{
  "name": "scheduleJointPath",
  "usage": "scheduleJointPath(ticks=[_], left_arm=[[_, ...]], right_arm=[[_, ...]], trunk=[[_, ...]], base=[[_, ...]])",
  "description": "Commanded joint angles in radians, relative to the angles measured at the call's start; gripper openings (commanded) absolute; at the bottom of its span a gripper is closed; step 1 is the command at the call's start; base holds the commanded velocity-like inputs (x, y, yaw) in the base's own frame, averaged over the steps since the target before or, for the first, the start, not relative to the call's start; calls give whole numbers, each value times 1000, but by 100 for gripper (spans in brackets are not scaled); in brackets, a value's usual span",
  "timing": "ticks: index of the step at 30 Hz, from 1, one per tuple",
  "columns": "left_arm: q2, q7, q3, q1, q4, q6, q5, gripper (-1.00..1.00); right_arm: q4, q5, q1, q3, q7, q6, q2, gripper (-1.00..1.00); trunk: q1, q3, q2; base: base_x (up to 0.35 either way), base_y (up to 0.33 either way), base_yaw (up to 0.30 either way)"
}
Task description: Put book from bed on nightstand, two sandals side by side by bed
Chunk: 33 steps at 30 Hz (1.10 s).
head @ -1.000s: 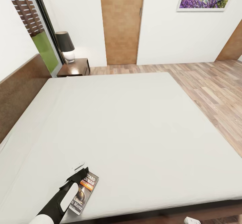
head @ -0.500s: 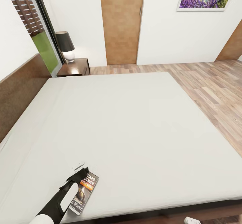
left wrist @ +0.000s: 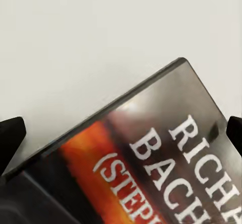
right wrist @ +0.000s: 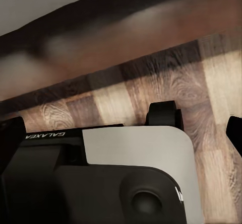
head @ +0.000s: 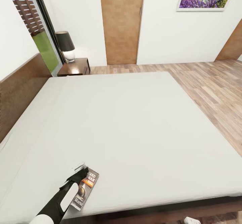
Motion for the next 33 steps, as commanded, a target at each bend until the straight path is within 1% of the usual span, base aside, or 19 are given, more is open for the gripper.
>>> scheduleJointPath(ticks=[1, 26, 33], left_arm=[[2, 9, -7, 0, -2, 3, 7, 100], [2, 9, -8, 0, -2, 3, 7, 100], [2, 9, -8, -1, -2, 3, 7, 100]], right_arm=[[0, -2, 0, -5, 4, 4, 0, 100], [0, -2, 0, -4, 4, 4, 0, 100], [0, -2, 0, -4, 4, 4, 0, 100]], trunk=[[0, -1, 0], [0, -1, 0], [0, -1, 0]], base=[[-182, 0, 0], [-16, 0, 0], [-149, 0, 0]])
